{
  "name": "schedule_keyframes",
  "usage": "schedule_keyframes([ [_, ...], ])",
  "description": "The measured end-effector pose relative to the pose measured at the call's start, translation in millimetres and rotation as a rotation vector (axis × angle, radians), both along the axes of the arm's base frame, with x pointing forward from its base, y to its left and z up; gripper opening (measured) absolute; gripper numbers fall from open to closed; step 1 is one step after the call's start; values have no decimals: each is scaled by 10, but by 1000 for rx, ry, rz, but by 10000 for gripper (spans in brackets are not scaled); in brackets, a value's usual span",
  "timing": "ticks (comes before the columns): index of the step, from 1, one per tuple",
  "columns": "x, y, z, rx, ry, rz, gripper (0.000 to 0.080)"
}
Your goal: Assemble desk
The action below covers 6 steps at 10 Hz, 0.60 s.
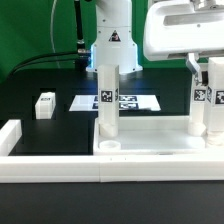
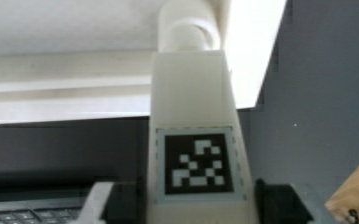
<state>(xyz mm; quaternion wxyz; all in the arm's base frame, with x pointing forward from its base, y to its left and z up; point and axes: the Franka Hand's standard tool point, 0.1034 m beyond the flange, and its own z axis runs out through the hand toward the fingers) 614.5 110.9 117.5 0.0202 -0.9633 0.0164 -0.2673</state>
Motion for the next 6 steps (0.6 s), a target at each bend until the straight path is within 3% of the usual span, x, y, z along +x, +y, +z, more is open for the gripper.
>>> schedule_keyframes([
  [6,8,6,-4,-2,-6,2,287],
])
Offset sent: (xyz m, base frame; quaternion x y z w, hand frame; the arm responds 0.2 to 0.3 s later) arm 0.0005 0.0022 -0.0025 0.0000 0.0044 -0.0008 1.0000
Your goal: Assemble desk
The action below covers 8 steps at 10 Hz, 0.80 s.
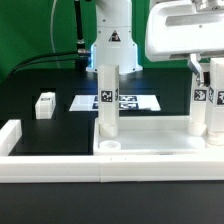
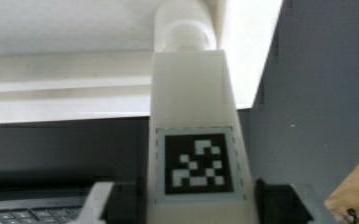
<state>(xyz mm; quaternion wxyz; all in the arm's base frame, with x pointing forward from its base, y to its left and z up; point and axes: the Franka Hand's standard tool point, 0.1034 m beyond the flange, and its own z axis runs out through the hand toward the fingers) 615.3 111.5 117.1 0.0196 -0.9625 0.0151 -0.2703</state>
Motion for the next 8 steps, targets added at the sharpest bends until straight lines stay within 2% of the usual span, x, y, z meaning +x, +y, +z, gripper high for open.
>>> schedule_keyframes([
  [8,-14,-20,-85,-9,8,4,287],
])
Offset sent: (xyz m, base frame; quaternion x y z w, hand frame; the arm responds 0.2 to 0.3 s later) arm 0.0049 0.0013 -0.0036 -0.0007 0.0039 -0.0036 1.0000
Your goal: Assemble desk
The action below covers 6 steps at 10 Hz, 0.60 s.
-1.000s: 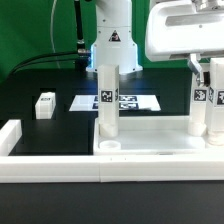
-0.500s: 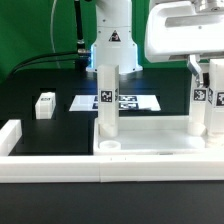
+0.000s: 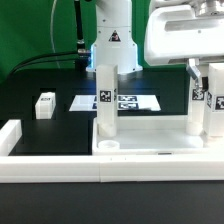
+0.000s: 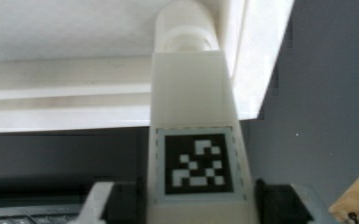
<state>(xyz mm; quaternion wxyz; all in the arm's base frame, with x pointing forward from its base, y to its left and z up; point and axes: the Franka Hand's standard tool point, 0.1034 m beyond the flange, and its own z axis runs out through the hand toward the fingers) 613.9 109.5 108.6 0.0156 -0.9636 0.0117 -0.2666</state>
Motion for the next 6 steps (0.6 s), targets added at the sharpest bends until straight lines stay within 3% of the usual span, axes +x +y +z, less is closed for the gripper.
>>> schedule_keyframes([
  [6,10,-22,-8,-13,-27,9,287],
])
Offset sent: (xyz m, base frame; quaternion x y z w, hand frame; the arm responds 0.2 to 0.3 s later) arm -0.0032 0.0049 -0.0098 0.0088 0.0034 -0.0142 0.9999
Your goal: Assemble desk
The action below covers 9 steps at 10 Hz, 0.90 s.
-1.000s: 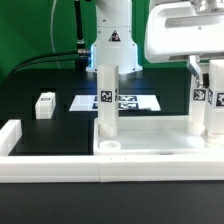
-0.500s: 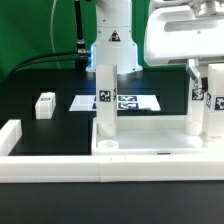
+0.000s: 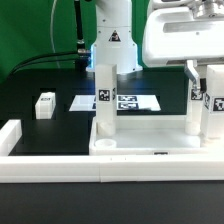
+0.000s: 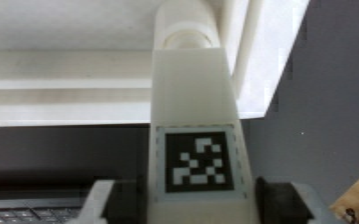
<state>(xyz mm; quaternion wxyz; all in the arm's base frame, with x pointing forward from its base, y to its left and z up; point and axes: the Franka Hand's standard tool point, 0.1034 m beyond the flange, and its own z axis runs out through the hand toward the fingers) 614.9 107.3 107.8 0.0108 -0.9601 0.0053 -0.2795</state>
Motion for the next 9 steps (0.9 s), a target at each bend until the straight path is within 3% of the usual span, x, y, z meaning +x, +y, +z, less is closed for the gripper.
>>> schedule_keyframes([
  [9,-2,-1,7,5,-7,-10,287],
])
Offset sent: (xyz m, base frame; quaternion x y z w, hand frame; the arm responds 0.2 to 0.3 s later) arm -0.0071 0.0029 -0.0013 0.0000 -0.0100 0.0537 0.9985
